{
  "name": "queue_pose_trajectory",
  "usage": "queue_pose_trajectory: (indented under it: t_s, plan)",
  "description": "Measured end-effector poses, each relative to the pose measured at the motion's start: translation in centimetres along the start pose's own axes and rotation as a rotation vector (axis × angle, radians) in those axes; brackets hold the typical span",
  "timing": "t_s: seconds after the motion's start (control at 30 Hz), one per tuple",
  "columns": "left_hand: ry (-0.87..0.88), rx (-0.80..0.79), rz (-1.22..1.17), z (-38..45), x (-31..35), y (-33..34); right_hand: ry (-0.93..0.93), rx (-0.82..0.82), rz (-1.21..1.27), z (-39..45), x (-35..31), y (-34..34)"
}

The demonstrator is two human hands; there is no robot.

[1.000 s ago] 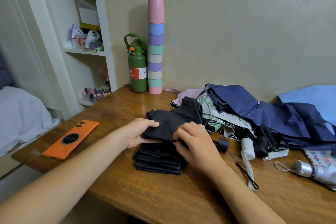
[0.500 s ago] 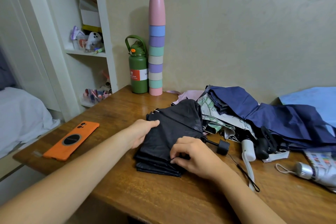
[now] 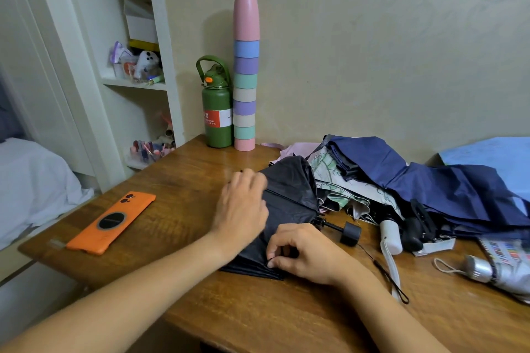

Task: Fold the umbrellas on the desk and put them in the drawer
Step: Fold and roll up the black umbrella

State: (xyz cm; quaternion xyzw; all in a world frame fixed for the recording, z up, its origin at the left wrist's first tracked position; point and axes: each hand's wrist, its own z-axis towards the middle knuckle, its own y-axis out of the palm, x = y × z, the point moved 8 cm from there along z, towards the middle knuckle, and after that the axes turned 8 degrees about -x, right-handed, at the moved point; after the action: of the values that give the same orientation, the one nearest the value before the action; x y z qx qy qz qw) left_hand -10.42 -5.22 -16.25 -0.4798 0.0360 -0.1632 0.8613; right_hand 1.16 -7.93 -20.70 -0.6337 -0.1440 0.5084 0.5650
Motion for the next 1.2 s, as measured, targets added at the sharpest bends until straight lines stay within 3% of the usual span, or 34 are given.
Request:
queue_pose_trajectory:
  t_s: [0.03,0.1,0.2,0.3,0.4,0.5,0.6,0.83,0.93,1.07,1.2]
  plan:
    - [0.138,-0.069,-0.006,-0.3,1.2,1.1,0.0,0.001,0.012,0.0,0.0,0.0]
    - [0.248,-0.243,0.0,-1.0,1.8,3.8,0.007,0.004,0.042,-0.1,0.0,-0.1]
    - [0.267,-0.448,-0.033,-2.3,0.7,6.5,0.03,0.003,0.059,-0.4,0.2,-0.4]
    - [0.299,-0.526,-0.052,-3.2,0.2,7.6,0.061,0.036,0.048,-0.4,0.5,-0.9]
    - [0.265,-0.538,-0.048,-3.2,0.2,7.7,0.114,0.316,-0.072,-0.7,1.4,-3.3]
    - [0.257,-0.559,-0.053,-3.3,0.3,7.8,0.386,0.599,-0.109,-2.2,4.7,-5.8]
    - [0.264,-0.574,-0.038,-3.4,0.4,7.8,0.592,0.503,-0.096,-2.5,7.6,-5.3]
    - [0.264,-0.577,-0.039,-3.4,0.5,7.8,0.707,0.251,-0.158,-1.0,8.2,-4.7]
    - [0.263,-0.578,-0.035,-3.4,0.5,7.9,0.699,0.238,0.016,-0.9,8.1,-4.8]
    - [0.262,-0.566,-0.038,-3.4,0.5,7.8,0.498,0.529,0.635,-1.9,6.5,-5.8]
    - [0.257,-0.554,-0.05,-3.4,0.3,7.8,0.406,0.673,0.727,-2.2,5.9,-5.7]
